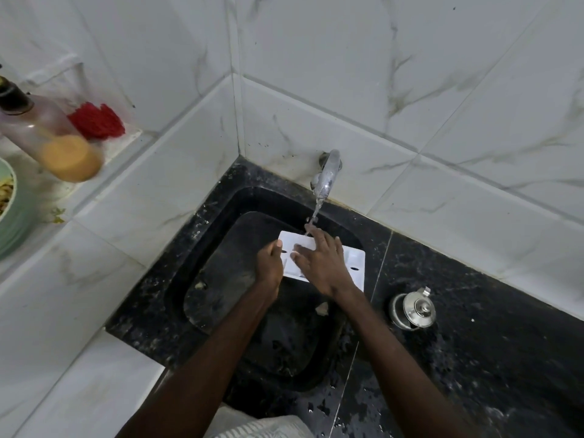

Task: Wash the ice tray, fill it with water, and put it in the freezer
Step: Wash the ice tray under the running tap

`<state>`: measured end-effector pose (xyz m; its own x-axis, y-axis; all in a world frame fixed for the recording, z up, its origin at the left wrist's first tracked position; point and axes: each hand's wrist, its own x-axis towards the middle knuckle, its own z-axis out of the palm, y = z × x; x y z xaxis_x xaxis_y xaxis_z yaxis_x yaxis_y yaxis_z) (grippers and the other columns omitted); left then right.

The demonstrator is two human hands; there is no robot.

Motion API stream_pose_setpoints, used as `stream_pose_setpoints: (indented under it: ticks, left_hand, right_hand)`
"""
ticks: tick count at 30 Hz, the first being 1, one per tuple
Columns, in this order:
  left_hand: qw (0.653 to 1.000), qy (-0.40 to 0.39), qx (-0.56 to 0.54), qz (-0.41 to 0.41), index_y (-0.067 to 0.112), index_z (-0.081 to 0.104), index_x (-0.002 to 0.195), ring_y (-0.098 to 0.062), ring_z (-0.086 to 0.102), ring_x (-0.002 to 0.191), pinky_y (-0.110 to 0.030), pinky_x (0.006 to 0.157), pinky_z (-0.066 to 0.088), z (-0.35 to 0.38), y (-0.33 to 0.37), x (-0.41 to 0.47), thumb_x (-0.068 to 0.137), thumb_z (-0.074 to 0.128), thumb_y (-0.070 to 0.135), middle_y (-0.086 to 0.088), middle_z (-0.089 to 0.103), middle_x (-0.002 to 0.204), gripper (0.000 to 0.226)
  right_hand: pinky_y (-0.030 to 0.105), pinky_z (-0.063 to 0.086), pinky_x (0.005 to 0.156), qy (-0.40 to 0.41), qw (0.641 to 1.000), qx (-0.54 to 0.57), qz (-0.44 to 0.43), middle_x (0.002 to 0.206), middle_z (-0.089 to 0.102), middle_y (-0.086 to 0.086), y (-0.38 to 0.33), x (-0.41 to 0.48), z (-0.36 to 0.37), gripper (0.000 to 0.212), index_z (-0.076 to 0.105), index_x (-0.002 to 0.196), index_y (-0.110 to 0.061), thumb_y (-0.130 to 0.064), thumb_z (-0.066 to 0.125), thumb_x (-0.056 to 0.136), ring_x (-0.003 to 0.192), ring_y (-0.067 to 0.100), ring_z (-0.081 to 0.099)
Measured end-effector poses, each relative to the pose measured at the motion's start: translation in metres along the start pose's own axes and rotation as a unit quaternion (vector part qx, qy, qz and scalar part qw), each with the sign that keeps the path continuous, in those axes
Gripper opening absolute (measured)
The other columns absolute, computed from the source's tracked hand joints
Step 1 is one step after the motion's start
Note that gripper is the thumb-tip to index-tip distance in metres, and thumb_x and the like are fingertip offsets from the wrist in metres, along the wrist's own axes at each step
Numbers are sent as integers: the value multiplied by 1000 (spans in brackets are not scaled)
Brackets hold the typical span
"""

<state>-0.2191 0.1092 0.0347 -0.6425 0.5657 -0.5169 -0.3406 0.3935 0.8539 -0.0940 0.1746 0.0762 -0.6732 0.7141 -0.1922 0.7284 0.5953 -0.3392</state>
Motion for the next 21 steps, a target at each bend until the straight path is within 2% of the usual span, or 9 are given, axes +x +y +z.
stream_pose_setpoints:
  ticks: [3, 6, 9, 10, 13, 17, 19, 21]
  left_hand:
    - [1000, 8, 8, 21, -6, 69, 116, -13, 63, 74, -7, 53, 47, -6, 6, 2, 110, 49, 15, -11, 70, 98, 30]
    - [999, -2, 20, 35, -4, 71, 114, -18, 65, 84, -17, 63, 51, 1, 12, -3, 110, 49, 19, -12, 73, 103, 31]
    - [999, -1, 25, 42, -3, 71, 109, -12, 64, 78, -13, 64, 49, -2, 14, -1, 110, 49, 19, -7, 72, 94, 31]
    - [999, 1, 28, 38, -4, 71, 108, -15, 66, 80, -16, 67, 52, -6, 14, 1, 109, 50, 19, -7, 72, 93, 32]
    - [998, 6, 51, 34, -4, 72, 114, -31, 71, 100, -40, 89, 56, -15, 8, 6, 109, 52, 22, -16, 75, 106, 34]
    - [998, 23, 52, 10, 0, 71, 122, -31, 71, 106, -42, 92, 57, -15, 10, 5, 109, 51, 27, -15, 75, 115, 36]
    - [999, 16, 51, 9, 1, 71, 122, -30, 71, 105, -45, 95, 59, -12, 10, 6, 109, 51, 29, -13, 75, 114, 37]
    - [999, 6, 48, 13, 1, 72, 116, -28, 71, 100, -41, 89, 58, -9, 9, 3, 110, 50, 27, -12, 76, 108, 35]
  right_hand:
    - [59, 8, 126, 22, 999, -10, -22, 167, 24, 1, 10, -1, -7, 41, 70, 128, -42, -54, 36, 107, 154, 28, 19]
    - [60, 11, 125, 62, 998, -17, 30, 167, 25, 5, 10, 6, -10, 45, 69, 127, -39, -57, 34, 105, 153, 31, 23]
    - [61, 9, 126, 38, 999, -6, 10, 170, 20, 4, 0, 9, -4, 55, 66, 134, -39, -67, 30, 103, 155, 30, 17]
    - [62, 9, 126, 30, 999, -1, -14, 170, 21, 3, -1, 6, -2, 54, 67, 133, -38, -66, 32, 103, 155, 29, 17]
    - [60, 15, 124, 35, 998, 17, -44, 166, 27, 4, 10, -1, -1, 44, 71, 126, -39, -59, 38, 105, 152, 29, 24]
    - [56, 27, 120, 121, 991, 58, 21, 160, 37, 6, 26, -2, -1, 44, 75, 116, -35, -56, 39, 102, 144, 30, 37]
    - [58, 25, 121, 119, 992, 27, 38, 160, 36, 5, 27, 0, 2, 52, 75, 118, -34, -61, 34, 101, 146, 30, 35]
    - [61, 21, 122, 82, 996, -1, 39, 165, 30, 7, 21, 1, 6, 62, 74, 122, -33, -69, 29, 99, 151, 31, 27]
